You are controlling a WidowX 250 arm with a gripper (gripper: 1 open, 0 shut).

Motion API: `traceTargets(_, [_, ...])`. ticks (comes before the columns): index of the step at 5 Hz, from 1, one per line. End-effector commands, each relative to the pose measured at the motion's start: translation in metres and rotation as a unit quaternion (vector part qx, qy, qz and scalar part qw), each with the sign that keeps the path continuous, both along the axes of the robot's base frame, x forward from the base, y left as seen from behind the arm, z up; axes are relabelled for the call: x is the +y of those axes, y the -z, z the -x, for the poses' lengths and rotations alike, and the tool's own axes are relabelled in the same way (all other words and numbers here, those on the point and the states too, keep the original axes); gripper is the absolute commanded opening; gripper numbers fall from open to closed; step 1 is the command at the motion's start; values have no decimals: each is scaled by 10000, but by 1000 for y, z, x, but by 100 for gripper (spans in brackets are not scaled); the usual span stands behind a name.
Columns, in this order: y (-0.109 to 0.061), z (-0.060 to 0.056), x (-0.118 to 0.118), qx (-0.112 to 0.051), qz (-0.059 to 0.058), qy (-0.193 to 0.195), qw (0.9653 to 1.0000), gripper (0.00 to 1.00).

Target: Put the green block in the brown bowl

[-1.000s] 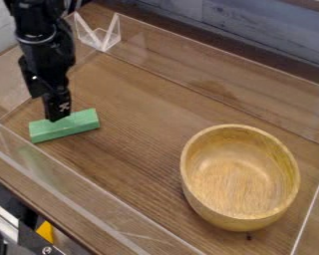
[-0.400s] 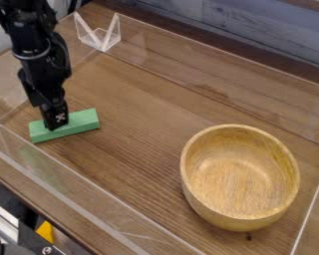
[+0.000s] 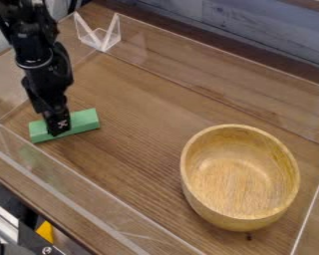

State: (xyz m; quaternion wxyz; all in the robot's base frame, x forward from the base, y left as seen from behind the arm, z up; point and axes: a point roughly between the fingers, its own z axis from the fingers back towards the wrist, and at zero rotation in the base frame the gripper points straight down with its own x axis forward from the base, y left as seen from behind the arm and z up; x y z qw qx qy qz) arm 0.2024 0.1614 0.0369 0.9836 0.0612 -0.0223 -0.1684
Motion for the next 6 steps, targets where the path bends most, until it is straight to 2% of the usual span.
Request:
traceTargets(1, [1,-2,6,-90,-41,-51,9999,100])
traceTargets(2, [7,-3,8,-85,-19,-46,10000,100])
traceTargets(6, [9,-10,7,-8,201,-156,9997,100])
